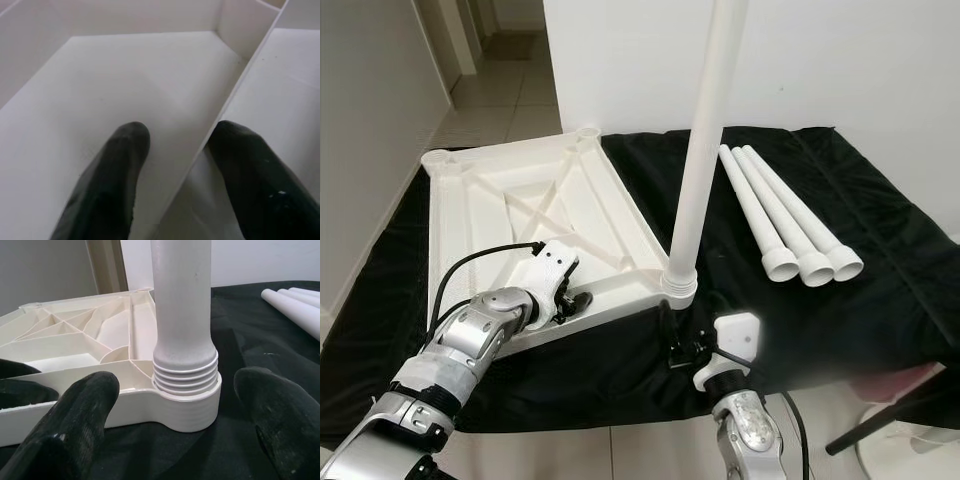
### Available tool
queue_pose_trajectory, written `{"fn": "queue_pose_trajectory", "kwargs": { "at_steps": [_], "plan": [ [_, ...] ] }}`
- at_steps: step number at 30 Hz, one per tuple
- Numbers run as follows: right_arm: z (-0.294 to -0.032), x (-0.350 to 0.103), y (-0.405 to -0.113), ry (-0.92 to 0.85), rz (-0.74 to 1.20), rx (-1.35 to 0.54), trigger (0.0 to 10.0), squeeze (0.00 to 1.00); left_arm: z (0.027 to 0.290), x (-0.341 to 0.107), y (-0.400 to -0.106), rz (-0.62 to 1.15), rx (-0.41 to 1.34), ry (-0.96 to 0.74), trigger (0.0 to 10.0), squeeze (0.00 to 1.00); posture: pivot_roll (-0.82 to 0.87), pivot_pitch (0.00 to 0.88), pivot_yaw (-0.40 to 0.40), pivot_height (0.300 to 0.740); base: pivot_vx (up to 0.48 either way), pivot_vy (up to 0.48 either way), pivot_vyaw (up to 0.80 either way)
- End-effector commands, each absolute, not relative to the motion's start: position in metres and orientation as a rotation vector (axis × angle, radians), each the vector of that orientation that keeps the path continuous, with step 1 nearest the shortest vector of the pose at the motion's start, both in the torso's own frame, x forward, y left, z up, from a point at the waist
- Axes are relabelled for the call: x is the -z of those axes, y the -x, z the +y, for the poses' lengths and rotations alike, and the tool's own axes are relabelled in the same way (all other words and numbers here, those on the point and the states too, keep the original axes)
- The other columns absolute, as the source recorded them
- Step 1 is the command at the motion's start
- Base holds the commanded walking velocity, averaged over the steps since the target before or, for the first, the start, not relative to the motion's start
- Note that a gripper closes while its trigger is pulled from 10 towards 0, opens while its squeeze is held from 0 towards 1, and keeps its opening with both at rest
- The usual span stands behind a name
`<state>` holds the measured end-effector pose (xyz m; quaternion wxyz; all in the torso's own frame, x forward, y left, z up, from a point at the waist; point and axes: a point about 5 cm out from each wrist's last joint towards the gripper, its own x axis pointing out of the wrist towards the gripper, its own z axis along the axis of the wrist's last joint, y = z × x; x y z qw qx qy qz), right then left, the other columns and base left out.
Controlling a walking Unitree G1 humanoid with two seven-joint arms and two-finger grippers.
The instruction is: Building children table
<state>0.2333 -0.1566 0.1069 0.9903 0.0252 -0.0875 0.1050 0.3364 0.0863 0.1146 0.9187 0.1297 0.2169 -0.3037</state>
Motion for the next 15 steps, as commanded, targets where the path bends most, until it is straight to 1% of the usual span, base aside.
{"fn": "queue_pose_trajectory", "kwargs": {
  "at_steps": [1,15],
  "plan": [
    [-0.156,-0.104,-0.234,-0.047,-0.161,-0.210,10.0,0.00,0.115,-0.109,-0.342,0.487,0.439,-0.307,0.0,0.00,-0.09,0.009,0.053,0.740,0.000,0.000,0.00],
    [-0.154,-0.100,-0.235,-0.040,-0.155,-0.212,10.0,0.00,0.117,-0.104,-0.323,0.527,0.424,-0.295,0.0,0.00,-0.07,0.022,0.055,0.740,0.000,0.000,0.00]
  ]
}}
